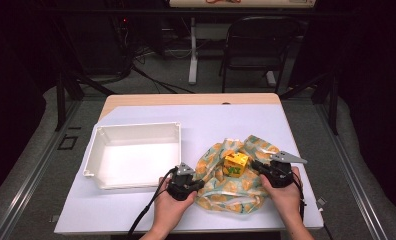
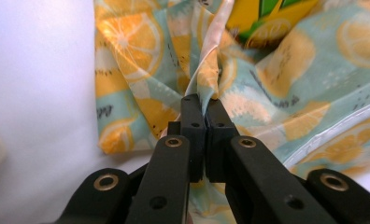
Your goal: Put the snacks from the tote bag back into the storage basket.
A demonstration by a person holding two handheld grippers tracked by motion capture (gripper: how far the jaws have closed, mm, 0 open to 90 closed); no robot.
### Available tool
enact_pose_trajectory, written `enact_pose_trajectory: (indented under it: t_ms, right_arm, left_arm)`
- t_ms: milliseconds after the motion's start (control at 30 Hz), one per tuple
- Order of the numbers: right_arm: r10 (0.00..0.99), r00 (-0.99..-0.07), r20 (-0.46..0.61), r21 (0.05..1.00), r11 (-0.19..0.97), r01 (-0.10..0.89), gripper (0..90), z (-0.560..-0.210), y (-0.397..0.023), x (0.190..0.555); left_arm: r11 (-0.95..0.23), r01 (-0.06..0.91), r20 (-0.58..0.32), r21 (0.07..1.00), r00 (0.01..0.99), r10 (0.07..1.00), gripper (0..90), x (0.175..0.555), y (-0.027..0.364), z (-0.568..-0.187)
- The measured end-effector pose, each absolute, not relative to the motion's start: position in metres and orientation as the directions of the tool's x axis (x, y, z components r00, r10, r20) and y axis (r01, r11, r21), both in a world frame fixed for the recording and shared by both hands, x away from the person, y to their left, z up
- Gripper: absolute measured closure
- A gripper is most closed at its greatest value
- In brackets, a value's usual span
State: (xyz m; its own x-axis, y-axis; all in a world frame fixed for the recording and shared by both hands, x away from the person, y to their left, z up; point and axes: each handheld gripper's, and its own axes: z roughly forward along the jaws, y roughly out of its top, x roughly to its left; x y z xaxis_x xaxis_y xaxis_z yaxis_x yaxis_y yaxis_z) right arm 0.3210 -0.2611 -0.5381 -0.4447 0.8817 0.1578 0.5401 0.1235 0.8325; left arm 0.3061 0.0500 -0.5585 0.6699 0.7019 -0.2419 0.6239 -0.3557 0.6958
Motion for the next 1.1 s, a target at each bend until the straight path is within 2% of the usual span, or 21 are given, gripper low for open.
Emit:
enact_pose_trajectory:
  t_ms: [133, 300, 467, 600, 633, 667, 867, 967, 1000, 1100]
  right_arm:
    - [0.898, -0.423, 0.118, 0.811, 0.159, 0.563, 89.5, -0.548, -0.263, 0.325]
    - [0.916, -0.388, 0.099, 0.755, 0.185, 0.629, 90.0, -0.56, -0.267, 0.331]
    - [0.911, -0.393, 0.127, 0.775, 0.156, 0.613, 89.0, -0.558, -0.267, 0.329]
    - [0.904, -0.409, 0.128, 0.803, 0.147, 0.577, 89.1, -0.55, -0.266, 0.325]
    - [0.906, -0.407, 0.115, 0.812, 0.151, 0.564, 89.2, -0.547, -0.266, 0.324]
    - [0.904, -0.411, 0.12, 0.832, 0.135, 0.538, 89.4, -0.541, -0.267, 0.32]
    - [0.902, -0.412, 0.13, 0.856, 0.108, 0.506, 89.7, -0.535, -0.267, 0.316]
    - [0.9, -0.417, 0.126, 0.861, 0.11, 0.497, 89.8, -0.534, -0.266, 0.316]
    - [0.901, -0.415, 0.125, 0.862, 0.109, 0.496, 89.8, -0.534, -0.266, 0.315]
    - [0.9, -0.418, 0.124, 0.866, 0.107, 0.488, 89.9, -0.532, -0.266, 0.314]
  left_arm:
    - [-0.376, 0.607, -0.203, 0.7, 0.674, 0.711, 88.8, 0.302, 0.044, -0.563]
    - [-0.387, 0.616, -0.238, 0.686, 0.693, 0.68, 87.7, 0.301, 0.045, -0.561]
    - [-0.331, 0.589, -0.267, 0.737, 0.704, 0.658, 72.1, 0.3, 0.052, -0.543]
    - [-0.286, 0.559, -0.265, 0.778, 0.705, 0.658, 55.5, 0.301, 0.058, -0.526]
    - [-0.267, 0.537, -0.252, 0.8, 0.705, 0.663, 55.5, 0.302, 0.061, -0.518]
    - [-0.236, 0.511, -0.239, 0.826, 0.698, 0.675, 48.3, 0.304, 0.065, -0.509]
    - [-0.187, 0.458, -0.221, 0.869, 0.698, 0.681, 39.7, 0.312, 0.065, -0.493]
    - [-0.207, 0.454, -0.197, 0.867, 0.692, 0.695, 41.4, 0.322, 0.048, -0.498]
    - [-0.203, 0.465, -0.205, 0.861, 0.686, 0.698, 45.3, 0.326, 0.044, -0.501]
    - [-0.209, 0.509, -0.211, 0.835, 0.646, 0.734, 65.9, 0.335, 0.037, -0.507]
